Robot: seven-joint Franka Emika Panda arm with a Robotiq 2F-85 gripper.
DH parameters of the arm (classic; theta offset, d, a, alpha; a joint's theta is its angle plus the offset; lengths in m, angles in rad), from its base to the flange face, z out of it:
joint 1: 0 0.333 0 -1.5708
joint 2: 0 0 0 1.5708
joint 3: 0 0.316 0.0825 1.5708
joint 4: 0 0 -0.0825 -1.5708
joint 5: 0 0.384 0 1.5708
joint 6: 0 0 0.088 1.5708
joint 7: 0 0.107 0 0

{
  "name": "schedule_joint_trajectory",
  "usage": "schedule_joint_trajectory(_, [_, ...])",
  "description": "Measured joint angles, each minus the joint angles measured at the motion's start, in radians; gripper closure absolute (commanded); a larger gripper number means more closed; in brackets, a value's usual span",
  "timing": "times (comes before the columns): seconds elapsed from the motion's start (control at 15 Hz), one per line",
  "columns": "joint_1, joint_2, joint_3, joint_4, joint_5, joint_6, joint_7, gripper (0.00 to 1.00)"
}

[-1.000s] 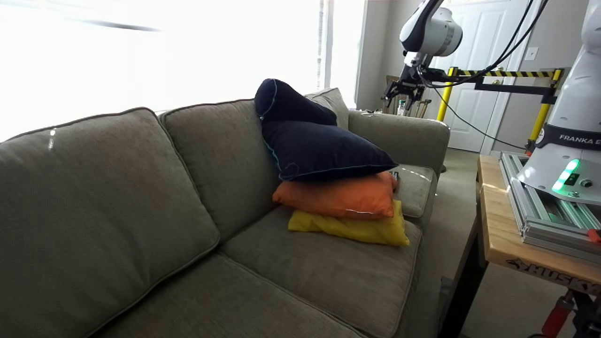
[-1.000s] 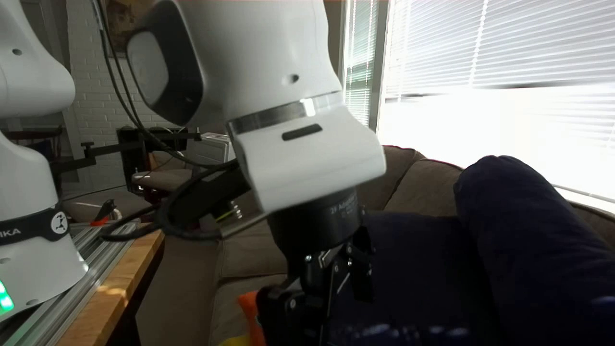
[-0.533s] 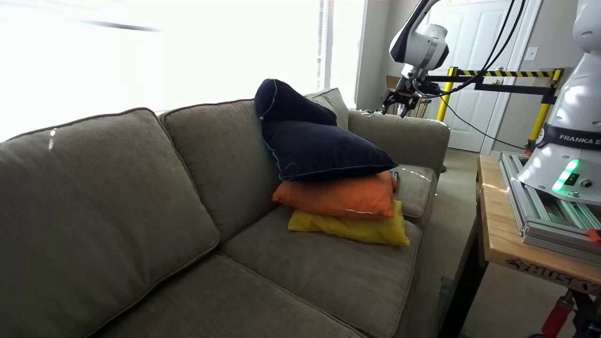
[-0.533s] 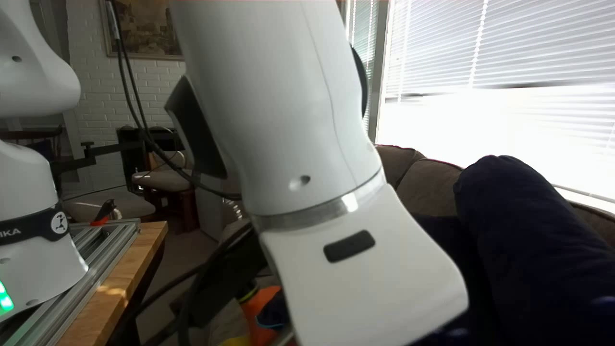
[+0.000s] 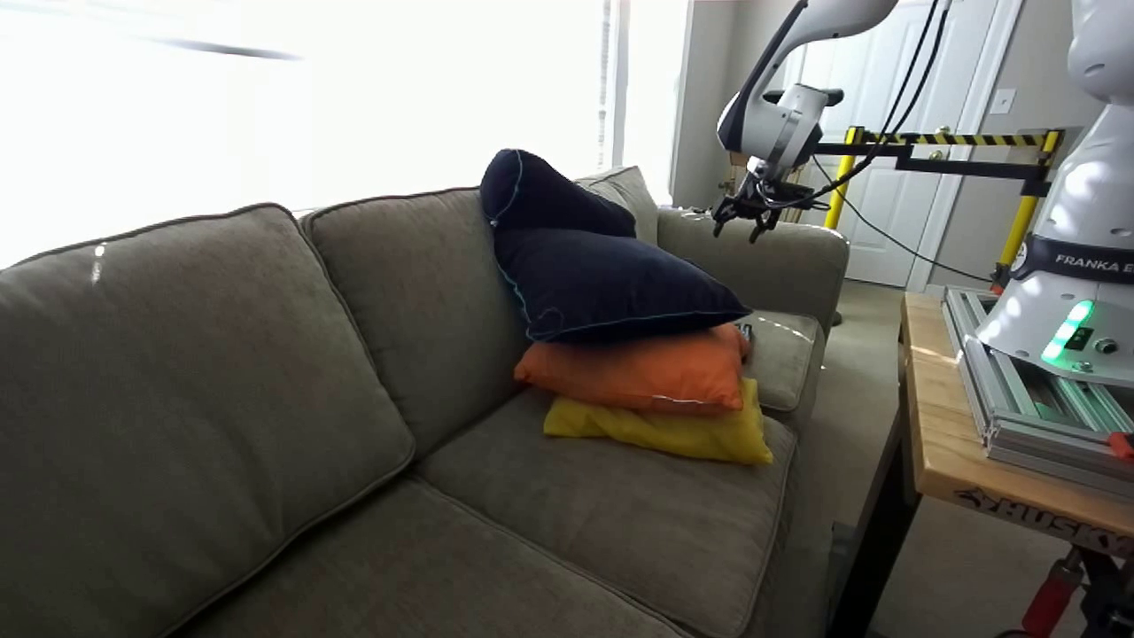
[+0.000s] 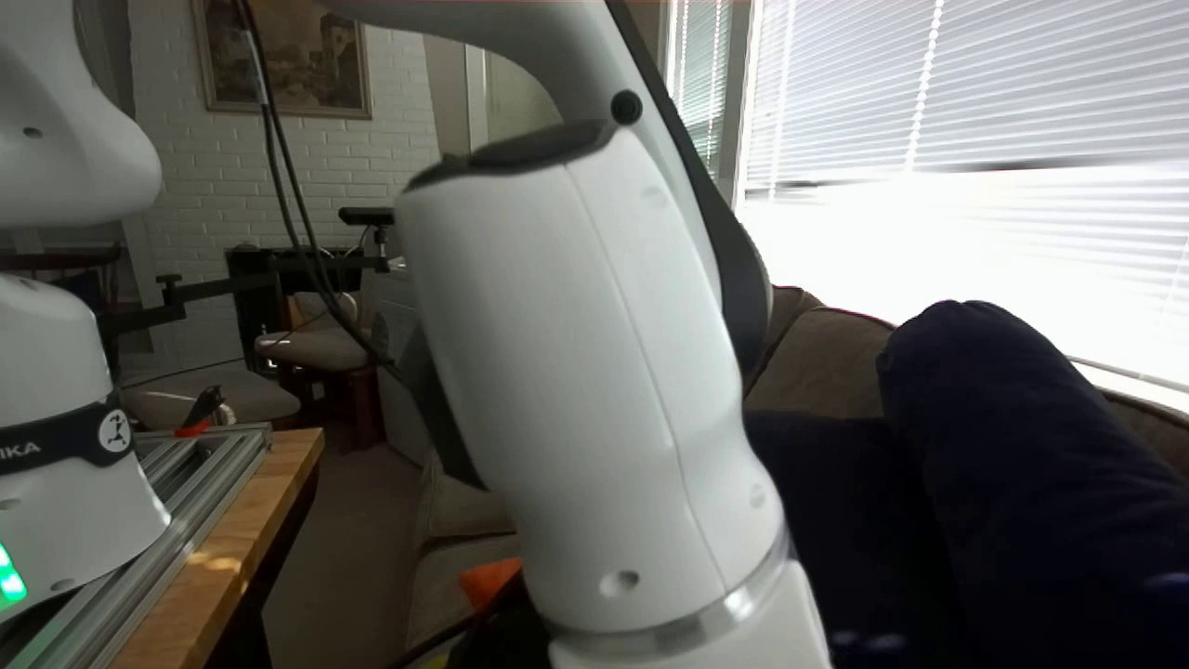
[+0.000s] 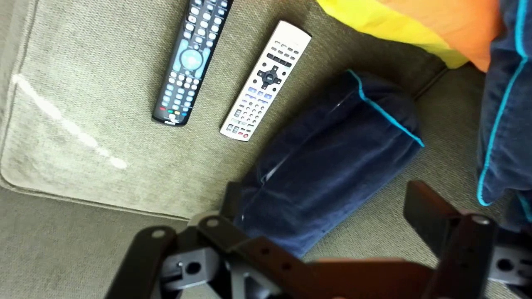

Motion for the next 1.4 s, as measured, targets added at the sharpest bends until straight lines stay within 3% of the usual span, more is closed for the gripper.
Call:
schedule_joint_trajectory(0.53, [-0.063, 0.107, -0.012, 0.100, -0.020, -0.123, -0.057, 0.00])
schedule_joint_trajectory(1.4, [-0.076, 0.140, -0.005, 0.134, -0.029, -0.148, -0.102, 0.00])
